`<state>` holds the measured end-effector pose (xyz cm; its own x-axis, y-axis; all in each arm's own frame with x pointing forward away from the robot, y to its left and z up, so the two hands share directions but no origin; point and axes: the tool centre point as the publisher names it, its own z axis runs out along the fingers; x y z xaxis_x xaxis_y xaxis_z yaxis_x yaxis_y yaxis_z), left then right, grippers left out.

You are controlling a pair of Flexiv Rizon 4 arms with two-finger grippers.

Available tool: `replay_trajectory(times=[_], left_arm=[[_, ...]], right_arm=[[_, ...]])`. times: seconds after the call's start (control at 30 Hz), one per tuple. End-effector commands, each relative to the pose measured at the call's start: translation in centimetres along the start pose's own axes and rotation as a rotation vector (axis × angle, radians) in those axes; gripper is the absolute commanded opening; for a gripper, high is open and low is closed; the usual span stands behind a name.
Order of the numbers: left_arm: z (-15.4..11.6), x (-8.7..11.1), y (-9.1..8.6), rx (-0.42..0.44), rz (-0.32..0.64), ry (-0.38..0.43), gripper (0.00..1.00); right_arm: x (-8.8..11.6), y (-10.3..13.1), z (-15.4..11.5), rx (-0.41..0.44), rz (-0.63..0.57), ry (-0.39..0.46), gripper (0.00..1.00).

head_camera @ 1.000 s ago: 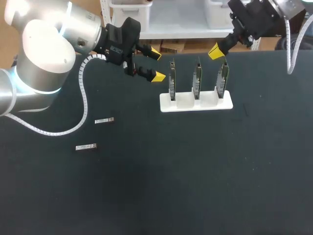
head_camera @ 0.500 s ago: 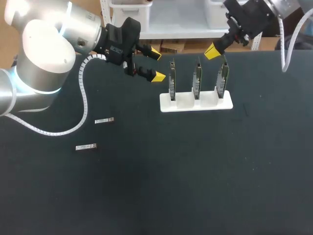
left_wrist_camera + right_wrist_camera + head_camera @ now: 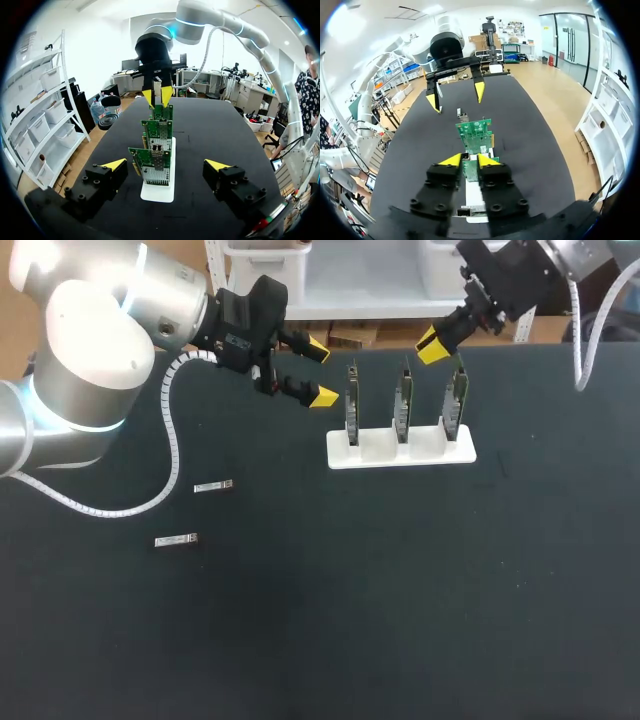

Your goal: Pick up the optical module with the left hand, and insert it into the network port with the right hand.

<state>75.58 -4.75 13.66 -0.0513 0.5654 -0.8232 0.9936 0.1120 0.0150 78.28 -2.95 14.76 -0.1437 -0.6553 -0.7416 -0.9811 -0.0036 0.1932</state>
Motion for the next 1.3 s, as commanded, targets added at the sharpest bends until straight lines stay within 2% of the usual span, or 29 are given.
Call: replay_trajectory(times=[0.03,0.5,0.67,0.8,0.93,1.07,1.3], left_arm=[[0.0,-0.1,0.1,0.001,-0.002,0.005,1.0],[-0.2,-0.4,0.1,0.005,0.011,-0.012,1.0],[-2.8,-0.6,0.3,-0.029,0.084,0.03,1.0],[-5.8,1.0,0.6,-0.074,0.107,0.1,1.0],[-8.7,3.0,0.3,-0.117,0.076,0.159,1.0],[-11.0,5.3,-0.6,-0.149,0.039,0.226,1.0],[-12.8,10.1,-2.8,-0.16,0.06,0.389,1.0]], right_arm=[[0.1,0.6,0.0,0.013,-0.001,-0.002,1.0],[0.1,0.6,0.0,0.013,-0.001,-0.002,1.0],[0.1,0.6,0.0,0.013,-0.001,-0.002,1.0],[0.1,0.6,0.0,0.013,-0.001,-0.002,1.0],[0.1,0.6,0.0,0.013,-0.001,-0.002,1.0],[0.1,0.6,0.0,0.013,-0.001,-0.002,1.0],[0.1,0.6,0.0,0.013,-0.001,-0.002,1.0]])
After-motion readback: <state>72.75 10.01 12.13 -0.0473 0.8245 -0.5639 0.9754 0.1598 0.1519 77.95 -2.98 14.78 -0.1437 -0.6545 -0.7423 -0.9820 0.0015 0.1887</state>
